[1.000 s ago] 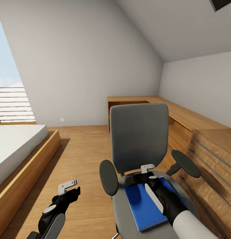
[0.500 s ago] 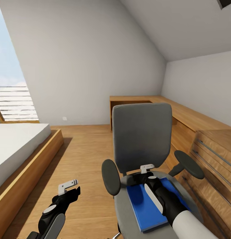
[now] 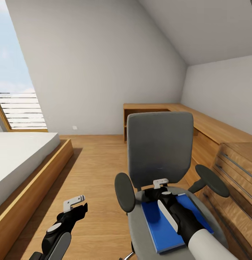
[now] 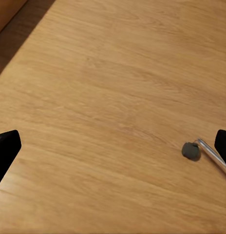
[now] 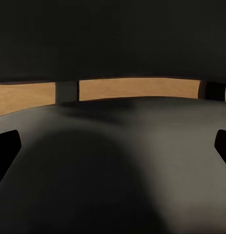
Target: In the bedroom, organize the workspace by keeping the computer under the desk, ensuring the monitor is on the desk, placing the keyboard on the desk next to the monitor, placing the mouse on the desk next to the keyboard, moving the folder from the swivel chair onto the desk next to the mouse, stacking the notebook on top of the folder with the pen on top of the notebook, and positioning the swivel chair next to the desk.
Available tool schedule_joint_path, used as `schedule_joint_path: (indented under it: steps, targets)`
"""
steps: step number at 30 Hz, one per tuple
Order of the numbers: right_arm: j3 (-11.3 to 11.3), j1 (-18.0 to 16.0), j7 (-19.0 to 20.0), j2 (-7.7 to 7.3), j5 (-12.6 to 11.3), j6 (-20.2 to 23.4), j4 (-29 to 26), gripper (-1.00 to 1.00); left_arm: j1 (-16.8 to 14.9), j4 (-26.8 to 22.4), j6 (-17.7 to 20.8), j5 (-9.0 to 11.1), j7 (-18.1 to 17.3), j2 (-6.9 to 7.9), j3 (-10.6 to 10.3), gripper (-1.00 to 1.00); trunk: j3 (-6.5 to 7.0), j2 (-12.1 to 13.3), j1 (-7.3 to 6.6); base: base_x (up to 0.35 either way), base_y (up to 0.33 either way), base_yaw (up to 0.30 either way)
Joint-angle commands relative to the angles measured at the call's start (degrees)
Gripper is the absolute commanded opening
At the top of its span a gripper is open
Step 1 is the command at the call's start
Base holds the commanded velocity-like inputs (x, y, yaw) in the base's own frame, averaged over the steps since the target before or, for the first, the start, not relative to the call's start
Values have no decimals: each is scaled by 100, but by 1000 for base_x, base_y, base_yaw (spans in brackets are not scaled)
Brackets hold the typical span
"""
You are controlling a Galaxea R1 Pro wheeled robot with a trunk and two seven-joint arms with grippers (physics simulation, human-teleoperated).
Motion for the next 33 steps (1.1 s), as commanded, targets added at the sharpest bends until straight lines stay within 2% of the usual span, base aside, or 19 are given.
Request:
schedule_joint_path:
  steps: [1,12,33]
  targets:
    - [30,-6,-56,-8,-60,17,-9,100,-5,-7,7,50,57,5,-14,100,-6,-3,-1,0,0,8]
    - [34,-6,-56,-5,-60,18,-14,100,-5,-9,7,41,57,-13,-22,100,-8,-3,-1,0,0,2]
    - [9,-6,-40,-9,-63,26,-17,100,-6,-9,7,41,57,-14,-21,100,-104,-3,-1,0,0,49]
